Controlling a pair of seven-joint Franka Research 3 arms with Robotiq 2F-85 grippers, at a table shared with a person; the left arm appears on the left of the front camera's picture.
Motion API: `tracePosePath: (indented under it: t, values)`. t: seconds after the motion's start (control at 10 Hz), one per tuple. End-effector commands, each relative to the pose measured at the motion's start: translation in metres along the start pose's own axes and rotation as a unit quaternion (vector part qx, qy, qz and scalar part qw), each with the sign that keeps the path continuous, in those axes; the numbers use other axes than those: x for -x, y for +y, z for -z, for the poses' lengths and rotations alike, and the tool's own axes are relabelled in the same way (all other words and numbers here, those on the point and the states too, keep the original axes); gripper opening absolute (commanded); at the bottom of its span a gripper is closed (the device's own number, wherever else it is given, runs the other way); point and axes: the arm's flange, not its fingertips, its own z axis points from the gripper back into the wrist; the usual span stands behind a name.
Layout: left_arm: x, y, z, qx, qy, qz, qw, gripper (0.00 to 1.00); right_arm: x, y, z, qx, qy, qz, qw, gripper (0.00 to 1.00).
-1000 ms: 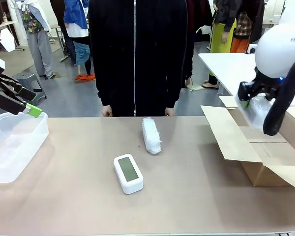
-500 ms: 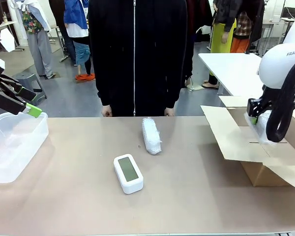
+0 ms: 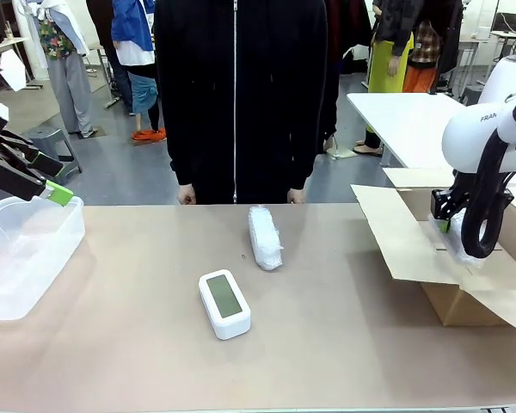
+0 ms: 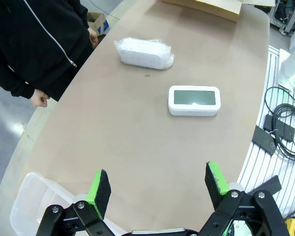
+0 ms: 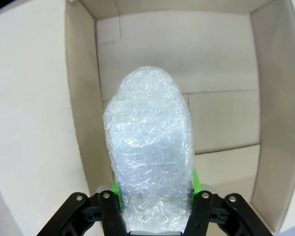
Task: Separate and place wrapped and unwrapped clocks.
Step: If the picked Digital clock is wrapped, place it in the Package Box ; if not, place it in the Organizing box.
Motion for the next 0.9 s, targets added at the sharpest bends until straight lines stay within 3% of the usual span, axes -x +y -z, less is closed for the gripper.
tracePosePath:
  t: [0.0, 0.1, 0.2, 0.8]
  values:
    - [0.0, 0.001, 0.001, 0.005, -0.006, 0.0, 1.0, 1.0, -0.008, 0.007, 0.006, 0.02, -0.019, 0.006, 1.0, 0.55]
    - [0.0, 0.001, 0.001, 0.005, -0.006, 0.0, 1.0, 1.0, -0.007, 0.007, 0.005, 0.021, -0.006, 0.004, 1.0, 0.82]
    - [0.0, 0.001, 0.001, 0.005, -0.006, 0.0, 1.0, 1.0, -0.007, 0.008, 0.004, 0.023, -0.002, 0.006, 1.0, 1.0]
    - [0.0, 0.001, 0.001, 0.005, -0.006, 0.0, 1.0, 1.0, -0.005, 0.007, -0.017, 0.012, -0.031, 0.01, 0.999, 1.0]
